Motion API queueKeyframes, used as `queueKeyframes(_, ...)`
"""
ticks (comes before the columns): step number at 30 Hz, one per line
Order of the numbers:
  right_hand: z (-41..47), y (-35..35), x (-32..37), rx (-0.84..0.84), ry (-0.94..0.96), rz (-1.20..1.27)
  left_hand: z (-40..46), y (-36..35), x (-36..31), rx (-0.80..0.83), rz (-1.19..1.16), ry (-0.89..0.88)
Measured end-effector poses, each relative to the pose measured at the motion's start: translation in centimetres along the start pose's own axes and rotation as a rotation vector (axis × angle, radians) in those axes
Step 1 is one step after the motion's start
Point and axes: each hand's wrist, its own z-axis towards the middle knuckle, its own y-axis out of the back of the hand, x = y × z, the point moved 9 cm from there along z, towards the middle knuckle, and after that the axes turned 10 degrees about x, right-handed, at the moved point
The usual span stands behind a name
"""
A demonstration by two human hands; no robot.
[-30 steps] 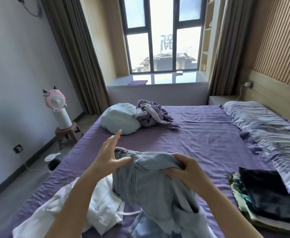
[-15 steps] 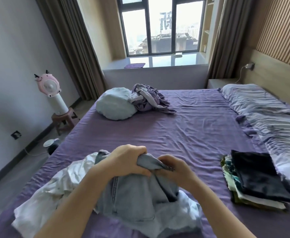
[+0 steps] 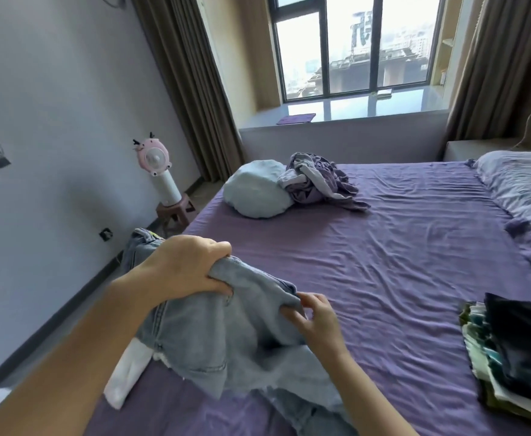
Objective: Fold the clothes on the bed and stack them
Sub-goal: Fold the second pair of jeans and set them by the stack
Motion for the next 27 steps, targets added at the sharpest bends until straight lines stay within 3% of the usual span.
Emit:
queueKeyframes(6,-1.1,1.0,2.5,-0.158,0.052,0.054,-1.8,-0.9,2.9,0.029,-0.02,0.144)
queueKeyframes(11,-2.7,-0.5,3.8,-0.052,0.103,0.121,-3.0,-3.5,5.0,0.056,-0.065,0.276)
queueKeyframes(13,-2.9,-0.8,3.6,-0.031,0.069,0.28,-3.0,-3.9,4.8,0.018,-0.073,0.276)
queueKeyframes(16,-3.2,0.3,2.9,-0.143,-0.024,0.489,-2.9,-4.2,4.2,-0.033,-0.106,0.237)
queueKeyframes(22,-2.3,2.6,3.0,-0.241,-0.135,0.648,-2.8,-4.8,2.7,-0.064,-0.07,0.155)
queueKeyframes(25,-1.6,5.0,5.0,-0.268,-0.033,0.59,-3.1,-3.7,2.6,-0.132,-0.036,0.125)
queueKeyframes(27,-1.3,6.9,7.4,-0.317,0.111,0.374,-3.0,-2.6,2.6,-0.16,-0.035,0.12)
